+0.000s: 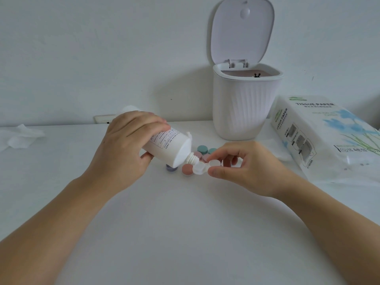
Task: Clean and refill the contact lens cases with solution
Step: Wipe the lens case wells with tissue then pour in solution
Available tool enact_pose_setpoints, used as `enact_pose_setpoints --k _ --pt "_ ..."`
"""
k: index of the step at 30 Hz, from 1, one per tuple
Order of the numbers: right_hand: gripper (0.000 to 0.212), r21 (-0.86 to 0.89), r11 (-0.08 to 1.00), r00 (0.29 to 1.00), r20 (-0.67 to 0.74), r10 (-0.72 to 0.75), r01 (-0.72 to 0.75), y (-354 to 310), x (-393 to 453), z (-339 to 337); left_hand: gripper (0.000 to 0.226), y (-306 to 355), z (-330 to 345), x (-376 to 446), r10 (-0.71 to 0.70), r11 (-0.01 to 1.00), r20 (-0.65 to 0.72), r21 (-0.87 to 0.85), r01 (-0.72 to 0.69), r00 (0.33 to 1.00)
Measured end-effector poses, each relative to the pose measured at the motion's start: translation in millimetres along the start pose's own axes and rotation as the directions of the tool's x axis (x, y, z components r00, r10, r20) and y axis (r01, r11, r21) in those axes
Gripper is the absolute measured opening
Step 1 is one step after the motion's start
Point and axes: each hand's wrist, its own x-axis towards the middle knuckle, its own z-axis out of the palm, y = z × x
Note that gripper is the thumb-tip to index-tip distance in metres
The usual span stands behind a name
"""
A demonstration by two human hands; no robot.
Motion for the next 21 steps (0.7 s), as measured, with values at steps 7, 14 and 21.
enact_pose_setpoints --k 7,14,21 --pt "0.016 0.008 1.0 1.0 0.005 0.0 0.0 0.7 0.1 1.3 0.045 0.2 0.9 0.3 -0.001 1.0 -0.021 0.009 0.001 1.0" --pt "0.018 0.006 1.0 1.0 0.003 0.005 -0.005 -0.3 0.4 1.0 0.043 0.3 -0.3 0.6 -0.012 1.0 -0.015 -0.012 0.012 1.0" --pt "0.014 0.018 1.0 1.0 -0.009 0.015 -0.014 -0.5 -0.1 0.8 0.063 5.9 -2.2 -1.2 -0.179 0.977 0.018 -0.113 0.18 0.984"
